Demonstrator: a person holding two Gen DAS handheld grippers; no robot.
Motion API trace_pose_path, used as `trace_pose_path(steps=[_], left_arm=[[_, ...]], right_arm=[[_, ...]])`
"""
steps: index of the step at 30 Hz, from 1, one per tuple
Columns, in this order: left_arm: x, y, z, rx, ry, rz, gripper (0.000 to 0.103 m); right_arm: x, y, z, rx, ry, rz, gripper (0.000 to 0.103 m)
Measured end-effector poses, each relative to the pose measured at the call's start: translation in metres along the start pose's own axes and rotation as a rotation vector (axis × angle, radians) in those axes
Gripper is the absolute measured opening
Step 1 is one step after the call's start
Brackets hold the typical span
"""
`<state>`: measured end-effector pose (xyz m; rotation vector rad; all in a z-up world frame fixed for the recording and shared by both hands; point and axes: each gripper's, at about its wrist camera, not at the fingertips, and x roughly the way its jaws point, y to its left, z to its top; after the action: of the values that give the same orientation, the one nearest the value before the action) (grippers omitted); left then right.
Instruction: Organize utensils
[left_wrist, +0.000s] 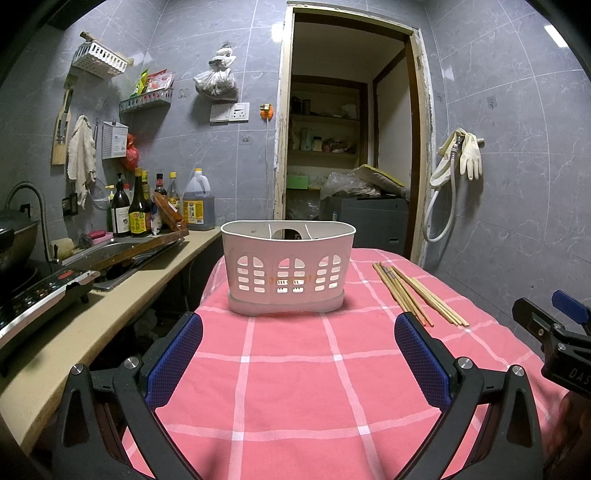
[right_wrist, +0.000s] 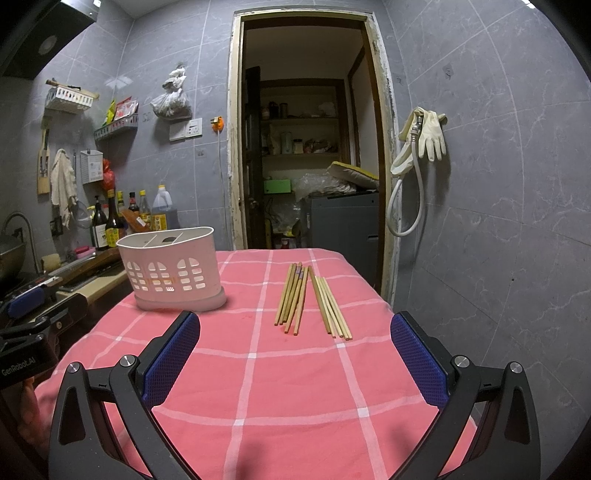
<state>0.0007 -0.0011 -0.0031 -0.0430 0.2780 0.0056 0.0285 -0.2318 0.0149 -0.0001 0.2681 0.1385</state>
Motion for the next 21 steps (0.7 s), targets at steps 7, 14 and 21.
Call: trace_pose_path(steps=[7,14,21], left_arm=[[0.017,-0.010,0.018,0.030,0.009,-0.023,0.101],[0.043,-0.033,0.063,0.101,-0.004,-0.091,0.101],[0.090,-0.080,0.080,0.151,0.002,-0.153,0.101]], right_arm=[[0.014,0.001,0.016,-0.048,0.018,-0.016,0.103],[0.041,-0.029,0.064,-0.113,0.058,0.040,0.103],[0.083,-0.070,0.095,-0.124,0.099,0.055,0.102]])
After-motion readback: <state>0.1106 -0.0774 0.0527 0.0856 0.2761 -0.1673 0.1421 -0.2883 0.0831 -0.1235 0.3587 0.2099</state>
